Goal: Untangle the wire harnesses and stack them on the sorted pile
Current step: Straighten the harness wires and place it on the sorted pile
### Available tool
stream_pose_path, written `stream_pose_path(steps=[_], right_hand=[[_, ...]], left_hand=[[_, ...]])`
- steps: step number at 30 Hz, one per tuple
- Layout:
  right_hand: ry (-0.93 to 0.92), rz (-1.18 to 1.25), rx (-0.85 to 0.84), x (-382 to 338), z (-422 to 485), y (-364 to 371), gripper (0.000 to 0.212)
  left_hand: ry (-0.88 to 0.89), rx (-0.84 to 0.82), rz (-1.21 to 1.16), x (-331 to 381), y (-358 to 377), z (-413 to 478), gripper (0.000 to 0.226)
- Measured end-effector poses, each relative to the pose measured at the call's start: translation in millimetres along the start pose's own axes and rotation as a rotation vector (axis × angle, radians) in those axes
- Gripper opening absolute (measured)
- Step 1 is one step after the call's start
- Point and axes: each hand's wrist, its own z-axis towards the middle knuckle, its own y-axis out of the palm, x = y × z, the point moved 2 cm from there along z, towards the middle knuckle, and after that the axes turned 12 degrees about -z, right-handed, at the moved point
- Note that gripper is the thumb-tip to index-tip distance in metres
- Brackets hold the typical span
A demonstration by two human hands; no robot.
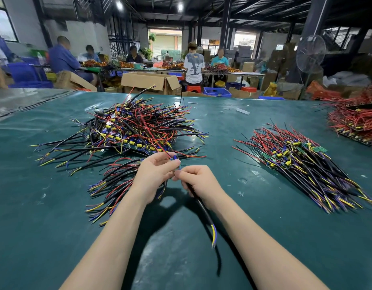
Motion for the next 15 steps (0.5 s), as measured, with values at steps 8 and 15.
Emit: stream_pose_path(steps=[8,15], right_hand=[[0.135,-0.180,0.246,5.3,0.5,-7.4,0.029],[0.094,-0.117,0.308,0.3,2.9,-3.8,0.029]], left_hand=[[0.081,0.170,-0.132,4.5,-10.7,5.5,0.014],[0.165,0.221,-0.248,5.1,-6.1,6.1,0.016]])
